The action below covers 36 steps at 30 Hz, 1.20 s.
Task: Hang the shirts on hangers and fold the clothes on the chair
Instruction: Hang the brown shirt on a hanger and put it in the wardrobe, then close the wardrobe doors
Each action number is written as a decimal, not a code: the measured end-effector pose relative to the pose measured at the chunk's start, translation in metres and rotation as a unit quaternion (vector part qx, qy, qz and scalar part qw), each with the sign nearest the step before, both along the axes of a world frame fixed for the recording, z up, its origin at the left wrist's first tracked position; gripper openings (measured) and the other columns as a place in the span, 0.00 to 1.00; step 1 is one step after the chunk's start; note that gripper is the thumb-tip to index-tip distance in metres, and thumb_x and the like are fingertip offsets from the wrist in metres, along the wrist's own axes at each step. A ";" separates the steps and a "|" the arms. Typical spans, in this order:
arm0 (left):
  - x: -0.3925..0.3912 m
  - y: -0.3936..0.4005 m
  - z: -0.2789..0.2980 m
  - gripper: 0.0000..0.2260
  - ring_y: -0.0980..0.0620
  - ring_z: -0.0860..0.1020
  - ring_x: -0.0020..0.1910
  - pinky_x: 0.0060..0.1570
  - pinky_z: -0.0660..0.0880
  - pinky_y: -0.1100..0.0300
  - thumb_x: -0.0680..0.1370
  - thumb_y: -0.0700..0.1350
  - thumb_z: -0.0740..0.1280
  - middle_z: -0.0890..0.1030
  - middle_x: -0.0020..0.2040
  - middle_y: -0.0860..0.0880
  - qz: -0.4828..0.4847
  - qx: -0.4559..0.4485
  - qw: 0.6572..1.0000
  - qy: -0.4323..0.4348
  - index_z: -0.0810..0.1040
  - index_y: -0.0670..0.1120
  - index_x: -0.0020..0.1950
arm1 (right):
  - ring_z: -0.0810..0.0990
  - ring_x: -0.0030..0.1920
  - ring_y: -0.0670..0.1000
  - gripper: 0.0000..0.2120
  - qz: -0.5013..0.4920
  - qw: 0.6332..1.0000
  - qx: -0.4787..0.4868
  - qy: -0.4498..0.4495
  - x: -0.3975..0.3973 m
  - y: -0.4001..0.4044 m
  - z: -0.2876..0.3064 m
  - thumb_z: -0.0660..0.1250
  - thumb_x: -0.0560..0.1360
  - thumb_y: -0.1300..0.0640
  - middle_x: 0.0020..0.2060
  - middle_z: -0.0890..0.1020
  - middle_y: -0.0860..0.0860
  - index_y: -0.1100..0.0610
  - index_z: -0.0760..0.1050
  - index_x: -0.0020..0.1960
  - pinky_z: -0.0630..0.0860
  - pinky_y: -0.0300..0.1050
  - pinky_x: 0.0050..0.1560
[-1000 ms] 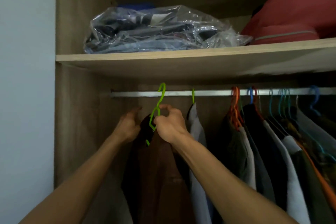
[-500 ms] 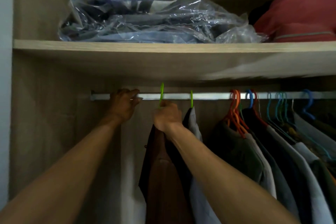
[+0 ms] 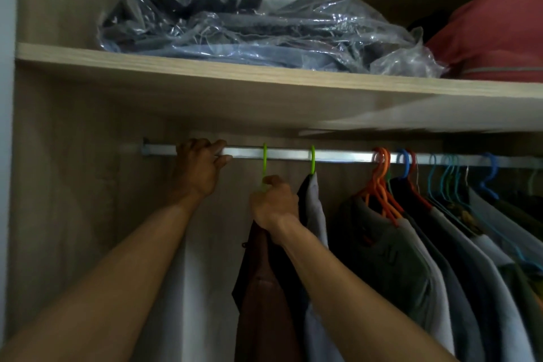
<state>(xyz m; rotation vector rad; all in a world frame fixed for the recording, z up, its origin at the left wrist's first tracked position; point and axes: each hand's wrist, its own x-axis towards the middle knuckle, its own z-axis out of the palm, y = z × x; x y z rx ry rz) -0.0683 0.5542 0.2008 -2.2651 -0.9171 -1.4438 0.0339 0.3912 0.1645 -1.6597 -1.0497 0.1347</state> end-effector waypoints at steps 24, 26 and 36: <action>-0.073 -0.265 -0.104 0.22 0.42 0.73 0.67 0.65 0.68 0.55 0.79 0.48 0.68 0.72 0.70 0.42 0.149 -0.200 0.968 -0.030 0.72 0.44 0.72 | 0.80 0.47 0.49 0.13 0.249 0.964 0.012 -0.091 0.007 -0.146 -0.056 0.70 0.77 0.56 0.40 0.77 0.47 0.52 0.75 0.61 0.70 0.37 0.45; -0.092 -0.308 -0.129 0.23 0.44 0.72 0.69 0.67 0.70 0.50 0.78 0.50 0.68 0.71 0.71 0.45 0.192 -0.217 0.957 -0.031 0.71 0.47 0.72 | 0.80 0.49 0.50 0.14 0.297 0.951 -0.011 -0.084 -0.006 -0.160 -0.082 0.69 0.76 0.57 0.42 0.78 0.47 0.52 0.76 0.61 0.70 0.38 0.47; -0.212 -0.504 -0.178 0.18 0.49 0.71 0.68 0.64 0.72 0.49 0.80 0.51 0.67 0.73 0.68 0.49 0.380 -0.193 0.902 -0.068 0.75 0.50 0.69 | 0.78 0.38 0.44 0.12 0.489 0.870 0.002 -0.069 -0.138 -0.257 -0.099 0.65 0.77 0.62 0.42 0.81 0.47 0.54 0.78 0.60 0.71 0.30 0.29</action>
